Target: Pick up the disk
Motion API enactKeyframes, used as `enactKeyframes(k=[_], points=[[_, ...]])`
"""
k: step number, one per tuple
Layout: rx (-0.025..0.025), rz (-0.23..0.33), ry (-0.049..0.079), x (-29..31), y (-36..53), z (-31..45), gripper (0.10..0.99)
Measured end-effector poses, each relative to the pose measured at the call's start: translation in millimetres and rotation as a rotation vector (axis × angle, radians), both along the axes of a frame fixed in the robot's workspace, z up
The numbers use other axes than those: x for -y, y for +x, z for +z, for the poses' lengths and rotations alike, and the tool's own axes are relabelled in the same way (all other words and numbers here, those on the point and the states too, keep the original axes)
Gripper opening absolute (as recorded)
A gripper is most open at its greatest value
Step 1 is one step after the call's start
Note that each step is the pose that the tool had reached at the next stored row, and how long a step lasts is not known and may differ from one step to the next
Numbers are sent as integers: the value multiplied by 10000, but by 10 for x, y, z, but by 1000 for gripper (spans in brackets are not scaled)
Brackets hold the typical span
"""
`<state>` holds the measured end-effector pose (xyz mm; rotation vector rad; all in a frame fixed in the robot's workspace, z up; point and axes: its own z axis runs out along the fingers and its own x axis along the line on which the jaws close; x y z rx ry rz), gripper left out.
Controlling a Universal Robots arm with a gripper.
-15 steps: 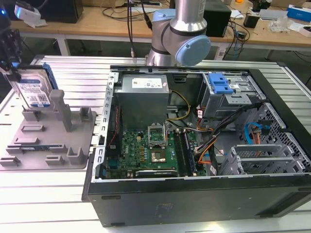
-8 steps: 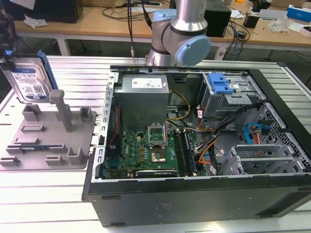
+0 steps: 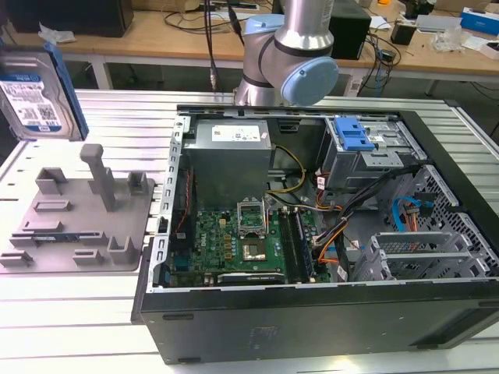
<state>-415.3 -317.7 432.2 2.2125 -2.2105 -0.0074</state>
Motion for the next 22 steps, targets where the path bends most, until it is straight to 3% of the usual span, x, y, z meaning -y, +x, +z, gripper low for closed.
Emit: enactKeyframes(k=[4, 7, 9, 22], points=[[1, 0, 0, 0, 0, 192, 365], [1, 1, 0, 1, 0, 367, 365], [-1, 0, 2, 3, 0, 524, 365], [0, 9, 2, 3, 0, 524, 365]])
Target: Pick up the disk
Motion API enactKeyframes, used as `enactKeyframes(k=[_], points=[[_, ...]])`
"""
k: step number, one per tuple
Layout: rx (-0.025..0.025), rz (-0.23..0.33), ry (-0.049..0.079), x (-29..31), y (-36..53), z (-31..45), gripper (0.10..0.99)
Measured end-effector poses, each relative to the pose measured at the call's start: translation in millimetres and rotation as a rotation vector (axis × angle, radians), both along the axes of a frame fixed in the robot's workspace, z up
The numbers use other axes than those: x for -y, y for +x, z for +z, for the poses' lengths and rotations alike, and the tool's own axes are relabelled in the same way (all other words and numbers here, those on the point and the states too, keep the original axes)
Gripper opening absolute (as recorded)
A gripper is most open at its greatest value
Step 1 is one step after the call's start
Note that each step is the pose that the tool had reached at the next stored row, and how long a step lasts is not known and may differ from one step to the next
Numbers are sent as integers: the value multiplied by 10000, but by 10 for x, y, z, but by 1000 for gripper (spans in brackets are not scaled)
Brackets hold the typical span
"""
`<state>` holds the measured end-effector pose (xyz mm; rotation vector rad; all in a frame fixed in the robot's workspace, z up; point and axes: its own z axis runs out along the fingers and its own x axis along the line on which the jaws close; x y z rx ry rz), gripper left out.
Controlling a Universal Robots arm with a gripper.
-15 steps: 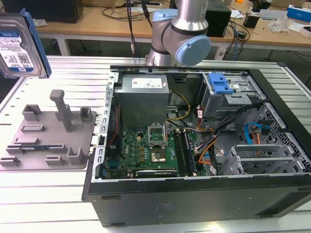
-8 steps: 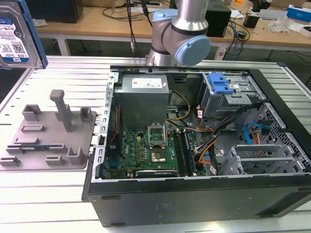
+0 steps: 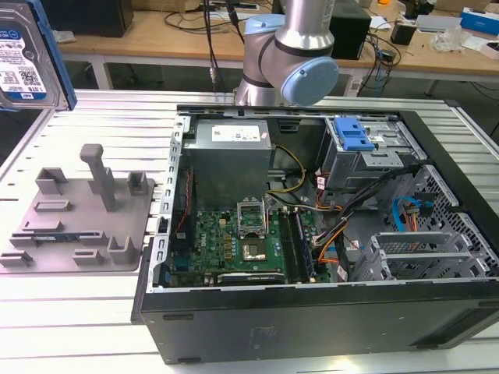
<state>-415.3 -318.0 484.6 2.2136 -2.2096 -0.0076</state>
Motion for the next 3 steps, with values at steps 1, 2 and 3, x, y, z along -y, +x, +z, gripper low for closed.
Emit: enactKeyframes(k=[1, 2, 3], points=[[1, 1, 1, 0, 0, 0, 365], [1, 2, 0, 0, 0, 0, 365], [0, 3, 0, 0, 0, 0, 365]])
